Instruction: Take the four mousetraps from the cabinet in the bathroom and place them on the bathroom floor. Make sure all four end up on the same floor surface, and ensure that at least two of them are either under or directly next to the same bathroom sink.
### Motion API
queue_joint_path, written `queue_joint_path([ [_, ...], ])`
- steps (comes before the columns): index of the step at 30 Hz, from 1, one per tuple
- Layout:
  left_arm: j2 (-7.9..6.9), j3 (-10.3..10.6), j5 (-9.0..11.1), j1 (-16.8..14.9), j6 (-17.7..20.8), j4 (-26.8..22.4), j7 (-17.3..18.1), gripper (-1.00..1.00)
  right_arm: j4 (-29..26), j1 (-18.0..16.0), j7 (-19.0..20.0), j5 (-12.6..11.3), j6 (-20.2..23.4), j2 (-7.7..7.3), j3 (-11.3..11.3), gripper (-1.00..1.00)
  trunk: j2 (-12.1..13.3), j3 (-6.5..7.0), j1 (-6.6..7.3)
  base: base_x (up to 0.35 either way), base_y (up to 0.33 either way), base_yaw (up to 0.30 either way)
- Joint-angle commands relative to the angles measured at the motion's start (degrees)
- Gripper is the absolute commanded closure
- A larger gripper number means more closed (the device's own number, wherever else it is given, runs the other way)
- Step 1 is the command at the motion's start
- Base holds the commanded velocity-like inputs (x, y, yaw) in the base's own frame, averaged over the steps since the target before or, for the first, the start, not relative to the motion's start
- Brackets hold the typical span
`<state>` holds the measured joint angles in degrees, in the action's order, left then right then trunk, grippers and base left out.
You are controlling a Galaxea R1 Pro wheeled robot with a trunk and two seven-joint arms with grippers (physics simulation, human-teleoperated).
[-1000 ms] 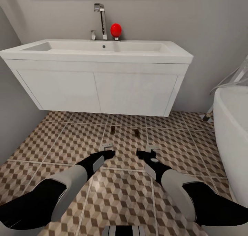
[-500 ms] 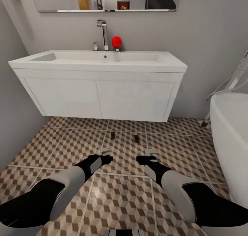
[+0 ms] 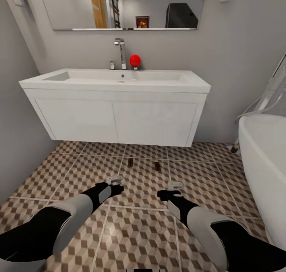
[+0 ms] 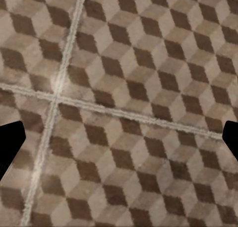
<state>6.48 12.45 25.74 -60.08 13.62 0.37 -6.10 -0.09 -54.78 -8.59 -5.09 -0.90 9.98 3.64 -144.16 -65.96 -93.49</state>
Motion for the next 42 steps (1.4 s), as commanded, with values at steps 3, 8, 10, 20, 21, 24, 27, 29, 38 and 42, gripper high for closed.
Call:
queue_joint_path([
  [3, -0.55, 0.47, 0.61, 0.04, 0.18, 0.14, -0.16, -1.00, 0.01, 0.21, -0.22, -0.54, 0.21, 0.02, 0.38, -1.00, 0.03, 0.62, 0.09, 0.000, 0.000, 0.000],
  [8, -1.28, 0.47, 0.62, 0.05, 0.28, 0.21, -0.11, -1.00, 0.01, 0.39, -0.18, -0.54, 1.49, 0.02, 0.39, -1.00, 0.09, 1.73, 0.21, 0.000, 0.000, 0.000],
  [10, -1.53, 0.47, 0.62, 0.05, 0.36, 0.22, -0.09, -1.00, 0.00, 0.45, -0.08, -0.50, 2.30, 0.02, 0.40, -1.00, 0.12, 2.18, 0.27, 0.000, 0.000, 0.000],
  [20, -2.19, 0.47, 0.63, 0.11, 0.66, 0.25, -0.06, -1.00, 0.01, 1.41, -0.19, -0.53, 4.22, 0.02, 0.40, -1.00, 0.25, 4.38, 0.52, 0.000, 0.000, 0.000],
  [21, -2.24, 0.47, 0.65, 0.12, 0.67, 0.25, -0.06, -1.00, 0.01, 1.71, -0.23, -0.53, 4.31, -0.02, 0.40, -1.00, 0.27, 4.59, 0.55, 0.000, 0.000, 0.000],
  [24, -2.33, 0.47, 0.68, 0.12, 0.69, 0.25, -0.06, -1.00, 0.01, 2.54, -0.30, -0.53, 4.72, -0.41, 0.40, -1.00, 0.31, 5.20, 0.63, 0.000, 0.000, 0.000],
  [27, -2.39, 0.46, 0.70, 0.13, 0.70, 0.25, -0.06, -1.00, 0.07, 3.09, -0.34, -0.53, 5.61, -0.75, 0.38, -1.00, 0.35, 5.75, 0.70, 0.000, 0.000, 0.006],
  [29, -2.40, 0.43, 0.71, 0.13, 0.70, 0.25, -0.06, -1.00, 0.11, 3.38, -0.35, -0.54, 6.49, -1.03, 0.39, -1.00, 0.37, 6.08, 0.76, 0.000, 0.000, 0.028],
  [38, -2.43, 0.39, 0.72, 0.15, 0.71, 0.25, -0.05, -1.00, 0.04, 4.55, -0.11, -0.54, 9.75, -2.78, 0.40, -1.00, 0.49, 7.44, 0.99, 0.000, 0.000, 0.049],
  [42, -2.42, 0.39, 0.72, 0.21, 0.71, 0.25, -0.06, -1.00, 0.01, 5.52, -0.19, -0.54, 10.84, -3.89, 0.40, -1.00, 0.55, 8.21, 1.09, 0.000, 0.000, 0.022],
])
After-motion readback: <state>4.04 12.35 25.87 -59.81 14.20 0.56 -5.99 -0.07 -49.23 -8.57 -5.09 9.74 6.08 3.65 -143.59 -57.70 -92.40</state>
